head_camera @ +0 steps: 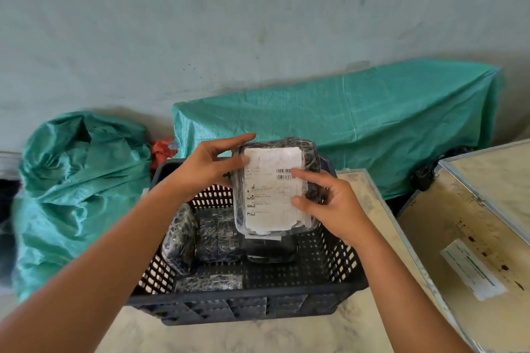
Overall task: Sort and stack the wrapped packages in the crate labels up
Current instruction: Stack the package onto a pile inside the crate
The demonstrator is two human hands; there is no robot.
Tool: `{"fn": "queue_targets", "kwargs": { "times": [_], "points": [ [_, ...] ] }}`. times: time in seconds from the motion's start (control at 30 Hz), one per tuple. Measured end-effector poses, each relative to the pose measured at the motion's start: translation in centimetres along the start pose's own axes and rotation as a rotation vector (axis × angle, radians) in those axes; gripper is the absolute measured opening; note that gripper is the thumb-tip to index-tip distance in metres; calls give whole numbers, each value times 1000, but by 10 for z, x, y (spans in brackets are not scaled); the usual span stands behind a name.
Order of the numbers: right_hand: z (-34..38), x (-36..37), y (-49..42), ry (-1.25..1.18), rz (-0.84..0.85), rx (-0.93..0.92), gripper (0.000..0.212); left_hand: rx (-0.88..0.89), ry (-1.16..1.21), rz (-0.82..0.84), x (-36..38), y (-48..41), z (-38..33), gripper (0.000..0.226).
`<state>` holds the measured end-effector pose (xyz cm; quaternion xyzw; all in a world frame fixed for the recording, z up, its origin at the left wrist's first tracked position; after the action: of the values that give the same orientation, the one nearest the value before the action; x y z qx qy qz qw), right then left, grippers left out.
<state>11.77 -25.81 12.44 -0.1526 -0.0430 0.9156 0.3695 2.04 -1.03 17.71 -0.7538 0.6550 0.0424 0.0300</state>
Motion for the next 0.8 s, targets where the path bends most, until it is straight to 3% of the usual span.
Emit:
{"fn": "queue_targets", "kwargs": {
  "times": [0.1,0.2,0.43,0.8],
  "points": [
    [2,-6,-6,-68,-20,4,53,87,-258,1,13,5,-2,63],
    [-4,-9,-13,-191,-31,37,57,-2,-474,58,24,11,15,83],
    [-45,-5,-38,-294,-27,219,64,-157,-360,105,30,0,66,93],
    [-132,38,-69,-10,114,473,73,-471,-329,147,22,-31,166,94]
  ]
}}
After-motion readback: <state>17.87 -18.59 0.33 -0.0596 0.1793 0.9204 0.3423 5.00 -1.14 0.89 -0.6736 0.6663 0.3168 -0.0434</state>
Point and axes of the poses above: each hand's wrist, its own y-axis away from the middle knuckle, its own x-axis out of the palm, z = x × y, the point moved 4 cm from there along -y, towards the middle knuckle, and after that the axes turned 3 degrees about z, right-handed, at the moved point
